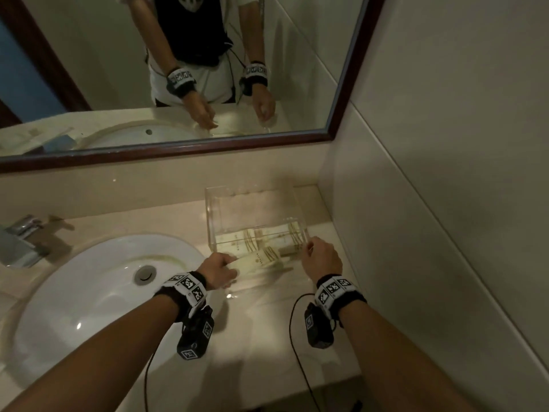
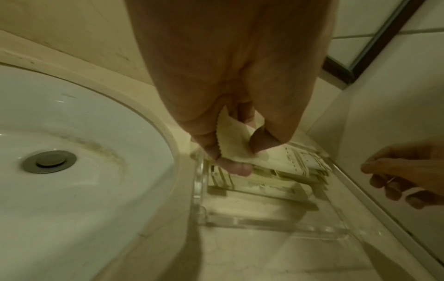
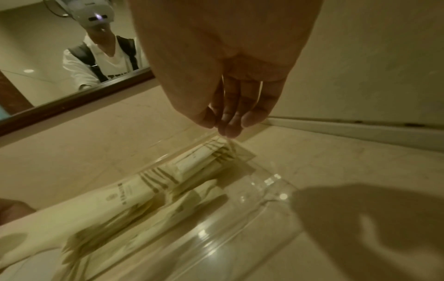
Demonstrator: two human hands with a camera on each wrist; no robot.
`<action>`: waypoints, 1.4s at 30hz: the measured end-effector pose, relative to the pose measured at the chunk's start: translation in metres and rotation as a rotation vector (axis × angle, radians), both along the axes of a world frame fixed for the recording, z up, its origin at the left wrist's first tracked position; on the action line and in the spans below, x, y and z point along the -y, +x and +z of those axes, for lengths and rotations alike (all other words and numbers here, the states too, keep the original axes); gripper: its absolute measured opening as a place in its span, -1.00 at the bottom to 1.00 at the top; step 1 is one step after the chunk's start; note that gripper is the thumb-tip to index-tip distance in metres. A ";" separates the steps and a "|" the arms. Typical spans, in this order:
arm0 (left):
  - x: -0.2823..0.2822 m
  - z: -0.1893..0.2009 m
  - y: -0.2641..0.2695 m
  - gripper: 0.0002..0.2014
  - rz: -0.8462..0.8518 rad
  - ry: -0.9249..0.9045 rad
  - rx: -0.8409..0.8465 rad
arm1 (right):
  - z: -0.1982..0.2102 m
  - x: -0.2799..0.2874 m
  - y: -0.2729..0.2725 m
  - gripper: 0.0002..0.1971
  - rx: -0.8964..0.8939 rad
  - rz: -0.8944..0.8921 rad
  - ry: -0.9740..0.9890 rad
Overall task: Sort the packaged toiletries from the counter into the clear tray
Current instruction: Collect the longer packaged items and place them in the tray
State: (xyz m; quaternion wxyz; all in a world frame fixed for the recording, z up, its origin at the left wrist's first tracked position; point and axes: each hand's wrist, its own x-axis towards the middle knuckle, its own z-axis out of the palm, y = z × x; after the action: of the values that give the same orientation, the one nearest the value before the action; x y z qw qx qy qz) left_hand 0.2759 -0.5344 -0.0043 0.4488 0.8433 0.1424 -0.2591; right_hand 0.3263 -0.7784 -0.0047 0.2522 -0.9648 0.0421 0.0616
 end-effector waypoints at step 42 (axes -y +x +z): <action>0.026 -0.044 0.009 -0.41 -0.706 0.782 0.505 | -0.011 0.024 0.007 -0.85 -0.112 -0.041 -0.018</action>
State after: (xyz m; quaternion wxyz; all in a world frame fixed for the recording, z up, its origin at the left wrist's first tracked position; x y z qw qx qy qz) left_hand 0.2850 -0.5606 -0.0483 0.0108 0.9783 -0.1737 -0.1122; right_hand 0.3334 -0.8025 -0.0152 0.2421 -0.9609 0.0766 0.1099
